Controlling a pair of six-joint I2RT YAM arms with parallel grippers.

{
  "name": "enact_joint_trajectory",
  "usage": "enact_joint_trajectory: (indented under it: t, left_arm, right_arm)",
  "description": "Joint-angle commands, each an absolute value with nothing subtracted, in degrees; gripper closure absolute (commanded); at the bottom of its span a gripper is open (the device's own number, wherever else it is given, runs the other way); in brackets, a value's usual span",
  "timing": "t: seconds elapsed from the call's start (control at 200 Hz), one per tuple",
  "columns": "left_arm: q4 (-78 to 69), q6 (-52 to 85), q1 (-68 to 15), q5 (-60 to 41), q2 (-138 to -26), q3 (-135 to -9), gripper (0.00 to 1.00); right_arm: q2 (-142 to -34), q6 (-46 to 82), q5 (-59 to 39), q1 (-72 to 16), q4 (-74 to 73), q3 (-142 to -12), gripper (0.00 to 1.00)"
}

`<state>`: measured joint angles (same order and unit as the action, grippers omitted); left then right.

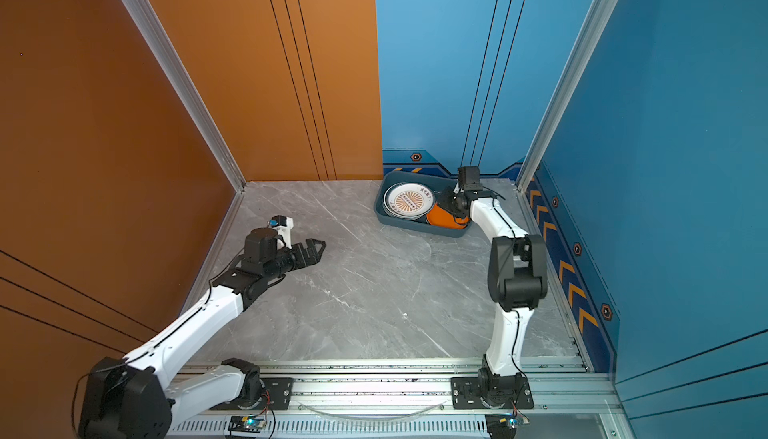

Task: Place the plates into the plastic bin on the countertop

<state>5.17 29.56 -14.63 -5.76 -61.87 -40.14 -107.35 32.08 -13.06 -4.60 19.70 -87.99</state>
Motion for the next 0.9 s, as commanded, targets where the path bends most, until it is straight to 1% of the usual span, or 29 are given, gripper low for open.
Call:
enact_joint_trajectory:
  t: [0.0, 0.09, 0.17, 0.245, 0.31, 0.345, 0.406, 0.446, 0.491, 0.521, 0.546, 0.611, 0.676, 0.766, 0.821, 0.896]
  left_arm:
    - [6.9, 25.0, -13.1, 5.5, -57.5, -37.4, 0.02]
    - [2.6, 21.4, -12.8, 11.5, -53.6, -33.1, 0.02]
    - [-1.9, 17.8, -12.8, 20.7, -50.9, -28.8, 0.02]
    - [-12.1, 13.5, -12.4, 27.2, -50.0, -23.0, 0.02]
    - [-24.6, 9.2, -11.6, 27.9, -51.0, -17.2, 0.02]
    - [-29.0, 8.3, -10.8, 27.6, -52.1, -15.4, 0.02]
    - [-31.5, 6.8, -9.2, 25.6, -54.8, -14.9, 0.02]
    - [-31.8, 5.8, -8.1, 23.7, -57.1, -15.5, 0.02]
    - [-32.5, 5.7, -6.9, 21.8, -60.2, -16.3, 0.02]
    - [-34.3, 5.7, -6.3, 20.7, -62.4, -16.3, 0.02]
    - [-36.7, 5.9, -6.0, 20.0, -64.3, -16.0, 0.02]
    - [-44.5, 5.9, -5.0, 17.1, -69.5, -14.7, 0.02]
    - [-46.7, 4.7, -4.7, 17.4, -73.9, -15.7, 0.02]
    - [-44.4, 1.9, -4.1, 13.7, -74.9, -17.8, 0.02]
    - [-45.5, 1.1, -3.7, 12.3, -75.9, -18.0, 0.02]
    - [-46.8, 0.1, -2.7, 9.9, -76.6, -17.9, 0.02]
  right_arm:
    - [-95.9, 24.6, -5.1, -6.3, 18.0, -82.2, 0.52]
    - [-88.2, 21.9, -0.5, -7.0, 20.8, -77.0, 0.48]
    - [-80.4, 20.7, 2.8, -7.1, 19.4, -69.3, 0.46]
    - [-73.1, 19.6, 6.2, -7.0, 15.6, -60.7, 0.45]
    - [-67.6, 18.6, 9.6, -6.5, 13.4, -53.9, 0.45]
    - [-65.3, 18.0, 11.7, -6.1, 12.9, -50.9, 0.44]
    - [-62.1, 16.4, 13.4, -5.0, 10.6, -45.6, 0.44]
    - [-60.5, 14.2, 13.4, -4.4, 5.9, -40.8, 0.44]
    - [-59.1, 11.6, 13.9, -3.9, -0.8, -34.9, 0.39]
    - [-58.5, 9.5, 13.7, -3.8, -6.2, -30.8, 0.34]
    - [-58.1, 8.3, 14.2, -3.8, -10.5, -27.8, 0.32]
    - [-58.1, 8.2, 15.1, -2.8, -18.8, -22.4, 0.31]
    - [-60.4, 8.6, 14.4, -1.4, -25.5, -19.2, 0.31]
    - [-67.2, 9.5, 13.2, 0.3, -36.2, -16.2, 0.30]
    - [-71.1, 10.9, 12.6, 1.4, -41.9, -15.9, 0.24]
    - [-74.1, 9.8, 10.4, 1.8, -47.6, -15.6, 0.23]
